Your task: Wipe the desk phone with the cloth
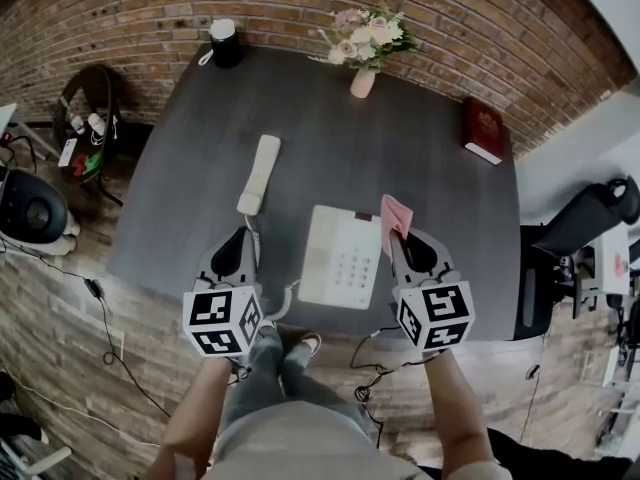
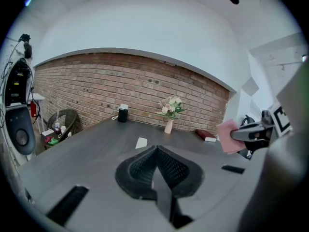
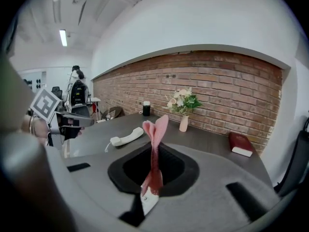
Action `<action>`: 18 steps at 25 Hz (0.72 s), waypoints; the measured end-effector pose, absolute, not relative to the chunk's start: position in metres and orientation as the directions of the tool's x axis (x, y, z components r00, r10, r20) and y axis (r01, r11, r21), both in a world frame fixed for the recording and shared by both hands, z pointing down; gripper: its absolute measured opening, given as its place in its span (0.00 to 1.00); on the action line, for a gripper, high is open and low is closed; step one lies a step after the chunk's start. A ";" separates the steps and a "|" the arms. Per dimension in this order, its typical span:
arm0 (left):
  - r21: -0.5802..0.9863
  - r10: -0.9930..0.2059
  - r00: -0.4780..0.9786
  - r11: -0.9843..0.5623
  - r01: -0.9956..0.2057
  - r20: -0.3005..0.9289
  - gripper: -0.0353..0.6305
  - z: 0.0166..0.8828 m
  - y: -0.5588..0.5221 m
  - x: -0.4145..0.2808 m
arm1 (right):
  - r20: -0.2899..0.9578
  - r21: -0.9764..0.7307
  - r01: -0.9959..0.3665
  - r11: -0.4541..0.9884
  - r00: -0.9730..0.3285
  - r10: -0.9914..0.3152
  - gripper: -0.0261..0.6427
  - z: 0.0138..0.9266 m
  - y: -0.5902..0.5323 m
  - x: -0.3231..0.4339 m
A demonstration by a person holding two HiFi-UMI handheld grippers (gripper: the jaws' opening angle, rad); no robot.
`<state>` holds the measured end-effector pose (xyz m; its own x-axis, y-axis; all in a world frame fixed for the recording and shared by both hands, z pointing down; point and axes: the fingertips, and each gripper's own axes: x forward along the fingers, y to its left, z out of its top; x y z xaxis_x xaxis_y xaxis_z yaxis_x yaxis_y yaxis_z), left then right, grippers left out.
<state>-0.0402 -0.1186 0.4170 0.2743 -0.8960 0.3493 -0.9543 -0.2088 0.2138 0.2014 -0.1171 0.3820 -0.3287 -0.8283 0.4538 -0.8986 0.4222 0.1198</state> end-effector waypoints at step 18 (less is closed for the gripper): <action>0.249 -0.899 0.216 -0.125 -0.960 0.381 0.06 0.455 -0.115 -0.074 | 0.657 0.407 -0.578 0.707 -0.352 -0.666 0.07 0.438 -0.139 0.127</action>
<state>-0.0740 -0.1147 0.4546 0.2157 -0.8989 0.3814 -0.9604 -0.1248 0.2491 0.1269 -0.1392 0.4385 -0.3523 -0.6661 0.6574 -0.5782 0.7072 0.4068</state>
